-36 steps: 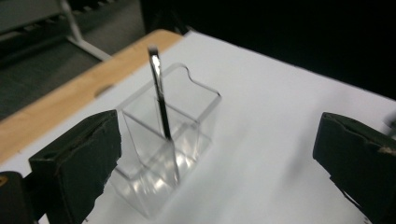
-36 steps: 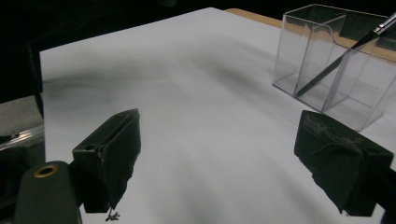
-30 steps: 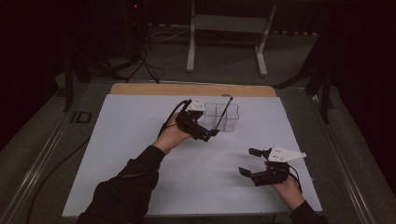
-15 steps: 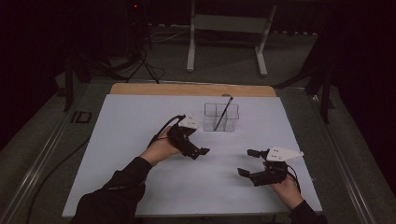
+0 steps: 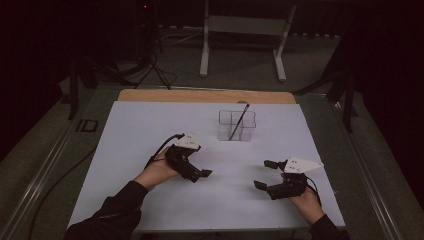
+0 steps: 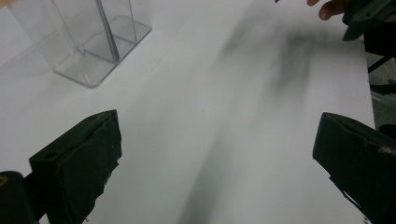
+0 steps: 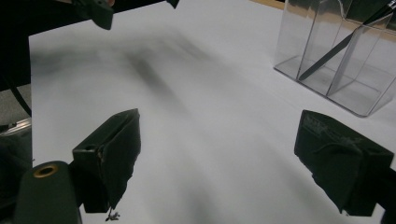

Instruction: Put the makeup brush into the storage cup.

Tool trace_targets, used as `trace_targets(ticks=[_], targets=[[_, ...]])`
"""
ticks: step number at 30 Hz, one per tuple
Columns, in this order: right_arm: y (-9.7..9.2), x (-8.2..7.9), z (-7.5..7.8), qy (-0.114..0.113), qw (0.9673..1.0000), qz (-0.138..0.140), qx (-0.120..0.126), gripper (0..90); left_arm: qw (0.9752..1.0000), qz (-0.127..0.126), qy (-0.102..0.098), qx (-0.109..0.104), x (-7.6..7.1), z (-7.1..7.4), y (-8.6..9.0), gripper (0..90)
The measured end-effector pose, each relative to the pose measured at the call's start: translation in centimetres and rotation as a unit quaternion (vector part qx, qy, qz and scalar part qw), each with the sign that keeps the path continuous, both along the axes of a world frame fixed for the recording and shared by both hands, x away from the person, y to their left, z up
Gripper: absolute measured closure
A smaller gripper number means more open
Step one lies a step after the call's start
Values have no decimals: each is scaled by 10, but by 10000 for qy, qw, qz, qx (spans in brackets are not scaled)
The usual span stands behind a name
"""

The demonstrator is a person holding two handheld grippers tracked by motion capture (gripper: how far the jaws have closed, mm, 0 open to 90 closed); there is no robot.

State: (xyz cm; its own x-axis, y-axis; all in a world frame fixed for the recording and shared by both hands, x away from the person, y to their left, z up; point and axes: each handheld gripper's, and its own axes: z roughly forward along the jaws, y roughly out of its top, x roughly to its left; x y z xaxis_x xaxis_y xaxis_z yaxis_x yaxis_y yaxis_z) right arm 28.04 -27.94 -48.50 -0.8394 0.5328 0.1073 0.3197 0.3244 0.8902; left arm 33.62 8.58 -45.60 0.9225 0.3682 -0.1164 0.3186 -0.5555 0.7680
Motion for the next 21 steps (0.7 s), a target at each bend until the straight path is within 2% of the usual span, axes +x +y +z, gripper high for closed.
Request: trace_targets(ticks=[8,21], targets=[[-1,0,-2,-4,10000,-5,-16,147,9999,45,115,-120,-15,-7,19,21],[-2,-1,-8,71,9999,36,-154,140,9993,154,95,-323,-38,-12,54,21]])
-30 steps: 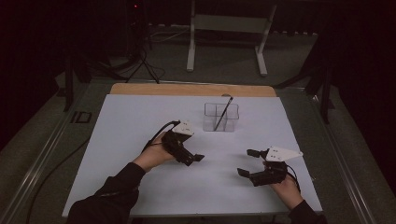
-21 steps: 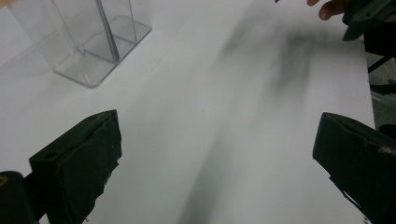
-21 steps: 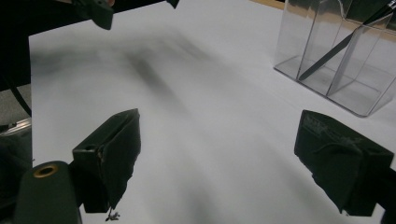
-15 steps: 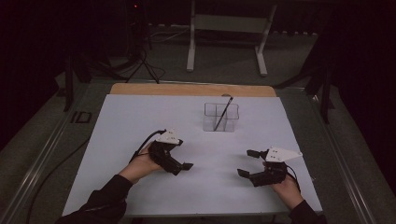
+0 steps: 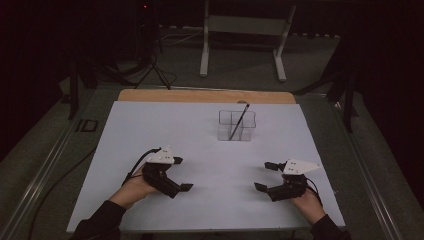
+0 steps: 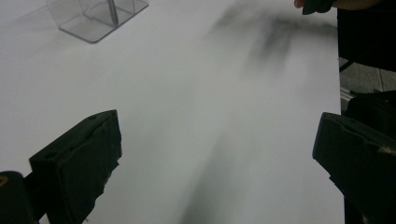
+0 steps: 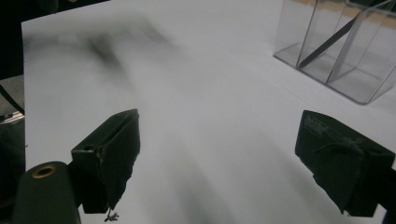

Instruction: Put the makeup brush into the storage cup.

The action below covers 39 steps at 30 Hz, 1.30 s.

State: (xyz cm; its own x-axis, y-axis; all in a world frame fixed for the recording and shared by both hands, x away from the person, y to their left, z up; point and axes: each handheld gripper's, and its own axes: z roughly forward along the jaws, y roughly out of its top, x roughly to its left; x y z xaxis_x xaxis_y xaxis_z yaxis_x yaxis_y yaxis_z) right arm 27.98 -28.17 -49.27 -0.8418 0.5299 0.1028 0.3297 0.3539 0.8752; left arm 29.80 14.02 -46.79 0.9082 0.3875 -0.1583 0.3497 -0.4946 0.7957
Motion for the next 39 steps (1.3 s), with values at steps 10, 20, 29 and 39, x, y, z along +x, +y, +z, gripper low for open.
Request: trace_targets(ticks=[10,20,29,39], targets=[[2,-2,-8,151,9997,184,-28,140,9997,98,-30,-209,-13,-8,26,21],[2,-3,-8,141,9997,208,-42,142,9993,164,-42,-346,-22,-22,43,21],[0,-4,-7,125,9997,220,-70,142,9972,127,-110,-727,-33,-24,59,21],[-7,-8,-7,131,9996,220,-77,142,9981,381,-52,-490,-34,-34,69,21]])
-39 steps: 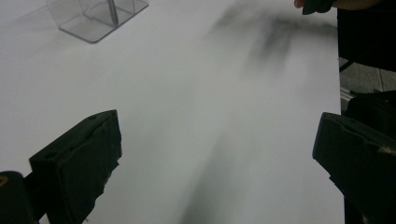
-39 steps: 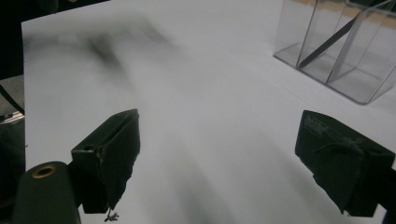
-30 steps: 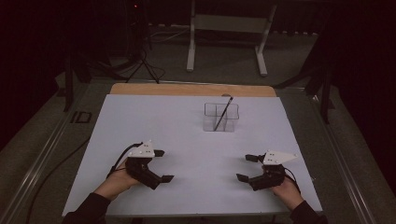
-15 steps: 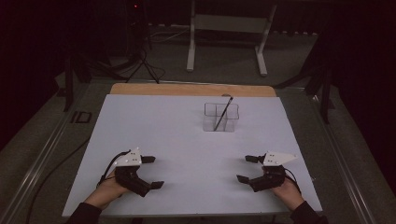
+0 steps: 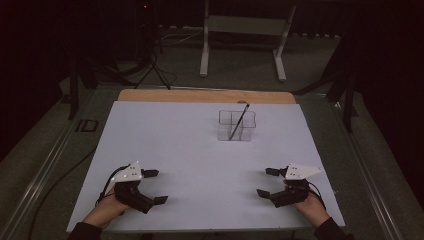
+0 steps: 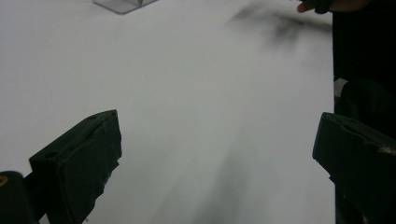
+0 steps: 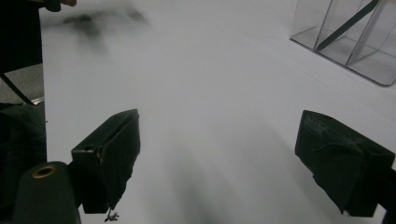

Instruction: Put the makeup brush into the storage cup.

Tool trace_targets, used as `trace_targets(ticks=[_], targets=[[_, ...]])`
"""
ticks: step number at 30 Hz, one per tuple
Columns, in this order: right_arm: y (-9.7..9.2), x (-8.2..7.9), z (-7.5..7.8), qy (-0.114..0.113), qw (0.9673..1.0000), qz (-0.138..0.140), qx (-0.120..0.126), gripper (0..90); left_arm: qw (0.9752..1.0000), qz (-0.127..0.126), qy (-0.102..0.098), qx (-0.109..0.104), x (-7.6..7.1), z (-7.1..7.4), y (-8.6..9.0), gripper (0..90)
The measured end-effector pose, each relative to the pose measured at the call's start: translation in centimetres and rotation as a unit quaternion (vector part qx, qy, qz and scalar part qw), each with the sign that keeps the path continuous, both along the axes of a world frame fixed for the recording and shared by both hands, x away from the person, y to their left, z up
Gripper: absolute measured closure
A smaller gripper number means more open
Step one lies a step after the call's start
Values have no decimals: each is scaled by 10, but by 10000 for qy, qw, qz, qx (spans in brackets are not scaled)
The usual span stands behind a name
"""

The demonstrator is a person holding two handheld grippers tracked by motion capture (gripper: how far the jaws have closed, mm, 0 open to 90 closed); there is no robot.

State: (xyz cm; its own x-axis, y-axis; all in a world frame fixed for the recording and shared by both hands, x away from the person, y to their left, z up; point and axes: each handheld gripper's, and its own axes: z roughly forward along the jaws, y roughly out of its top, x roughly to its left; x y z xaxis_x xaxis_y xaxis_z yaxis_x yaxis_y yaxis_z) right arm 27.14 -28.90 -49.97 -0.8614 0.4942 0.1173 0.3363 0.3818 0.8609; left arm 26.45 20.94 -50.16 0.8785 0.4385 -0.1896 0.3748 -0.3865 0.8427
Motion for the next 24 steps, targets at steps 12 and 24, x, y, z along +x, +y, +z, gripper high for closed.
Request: trace_targets(ticks=[12,24], targets=[[5,-1,-3,13,9997,163,-205,142,9999,101,18,63,0,-4,3,21],[7,-1,-4,62,9995,225,-231,142,10000,64,44,22,-1,-5,1,21]])
